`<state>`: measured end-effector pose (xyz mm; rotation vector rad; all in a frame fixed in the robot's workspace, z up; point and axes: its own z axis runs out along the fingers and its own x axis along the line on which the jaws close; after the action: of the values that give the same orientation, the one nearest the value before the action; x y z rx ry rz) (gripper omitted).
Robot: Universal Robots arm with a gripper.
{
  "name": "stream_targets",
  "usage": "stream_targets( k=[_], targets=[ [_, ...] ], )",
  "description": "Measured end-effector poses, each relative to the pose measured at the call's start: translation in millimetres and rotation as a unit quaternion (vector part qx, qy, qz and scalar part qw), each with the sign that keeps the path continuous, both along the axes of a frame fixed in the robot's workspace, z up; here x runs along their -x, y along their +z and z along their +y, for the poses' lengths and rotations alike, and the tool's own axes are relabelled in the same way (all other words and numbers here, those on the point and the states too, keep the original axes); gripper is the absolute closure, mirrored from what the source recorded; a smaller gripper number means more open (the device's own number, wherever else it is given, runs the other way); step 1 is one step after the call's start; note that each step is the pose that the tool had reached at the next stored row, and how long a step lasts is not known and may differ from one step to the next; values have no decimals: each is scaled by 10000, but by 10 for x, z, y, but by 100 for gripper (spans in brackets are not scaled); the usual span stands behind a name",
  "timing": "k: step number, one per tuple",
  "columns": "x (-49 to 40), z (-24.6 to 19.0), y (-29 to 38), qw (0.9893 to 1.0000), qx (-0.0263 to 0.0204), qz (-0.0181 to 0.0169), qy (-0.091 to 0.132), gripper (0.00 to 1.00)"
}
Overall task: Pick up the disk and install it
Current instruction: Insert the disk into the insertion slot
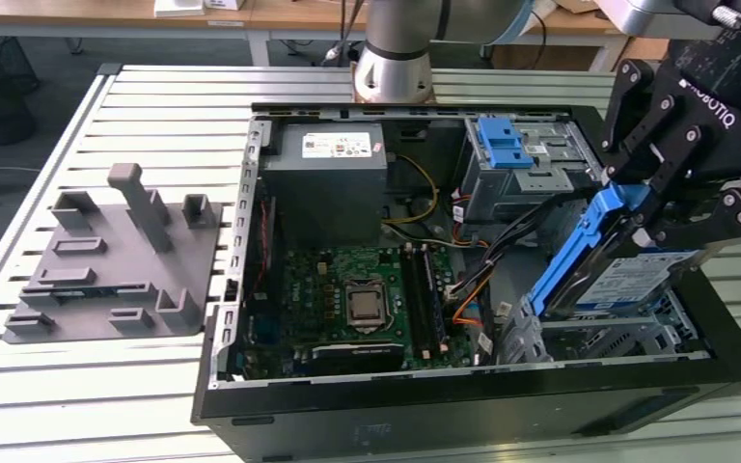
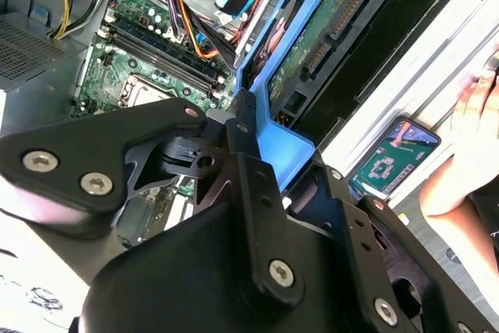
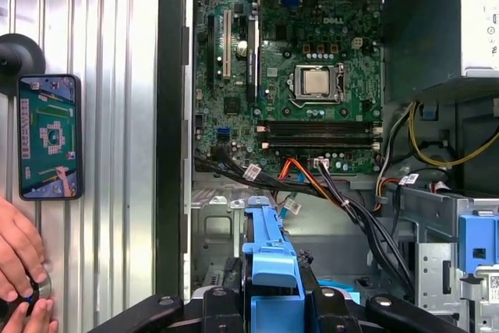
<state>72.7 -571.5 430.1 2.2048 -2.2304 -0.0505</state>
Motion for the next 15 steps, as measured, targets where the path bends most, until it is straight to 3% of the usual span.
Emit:
stream_targets(
  k=[9,12,13,15],
  targets=[
    [0,0,-3,10000,0,0,0,64],
    [0,0,-2,10000,1,0,0,57],
    [0,0,-5,10000,-2,0,0,50],
    [0,0,-16,10000,-2,0,0,50]
  ],
)
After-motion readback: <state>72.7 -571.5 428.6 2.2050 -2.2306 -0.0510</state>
